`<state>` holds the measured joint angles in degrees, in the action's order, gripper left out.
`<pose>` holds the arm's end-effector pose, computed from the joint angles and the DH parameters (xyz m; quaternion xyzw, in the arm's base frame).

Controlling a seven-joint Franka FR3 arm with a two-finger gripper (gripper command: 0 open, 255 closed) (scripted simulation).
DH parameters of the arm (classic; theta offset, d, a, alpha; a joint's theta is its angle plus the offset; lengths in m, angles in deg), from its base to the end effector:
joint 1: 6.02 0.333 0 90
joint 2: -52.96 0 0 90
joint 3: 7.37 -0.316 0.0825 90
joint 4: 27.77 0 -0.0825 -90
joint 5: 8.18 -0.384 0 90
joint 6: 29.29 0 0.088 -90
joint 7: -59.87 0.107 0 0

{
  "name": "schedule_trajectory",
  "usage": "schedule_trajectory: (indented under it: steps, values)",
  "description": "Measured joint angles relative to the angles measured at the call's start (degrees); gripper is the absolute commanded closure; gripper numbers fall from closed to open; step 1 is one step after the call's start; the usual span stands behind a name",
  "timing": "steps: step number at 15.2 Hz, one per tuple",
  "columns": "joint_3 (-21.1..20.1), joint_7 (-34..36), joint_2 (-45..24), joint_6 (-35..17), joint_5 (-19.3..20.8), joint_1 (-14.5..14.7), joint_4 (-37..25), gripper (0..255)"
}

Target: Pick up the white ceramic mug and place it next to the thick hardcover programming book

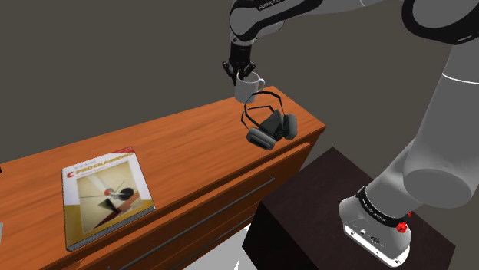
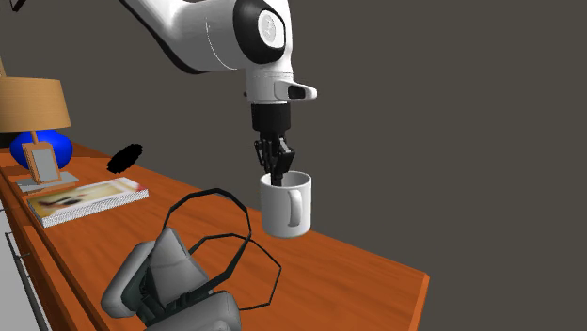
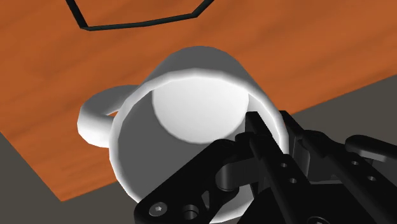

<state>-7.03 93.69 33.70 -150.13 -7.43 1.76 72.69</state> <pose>0.6412 0.0834 0.3801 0.9743 -0.2248 0.0115 0.0028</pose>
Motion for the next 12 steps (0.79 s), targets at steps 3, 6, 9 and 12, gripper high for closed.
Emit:
schedule_trajectory:
  steps: [3,6,9,12]
  values:
    - [0.0,0.0,0.9,1.8,0.0,0.0,-0.9,255]
    - [0.0,0.0,1.4,4.0,0.0,0.0,-2.6,255]
    - [0.0,-0.1,1.9,6.1,0.0,0.0,-4.2,255]
    - [0.0,-0.1,2.8,8.1,0.0,0.0,-5.3,255]
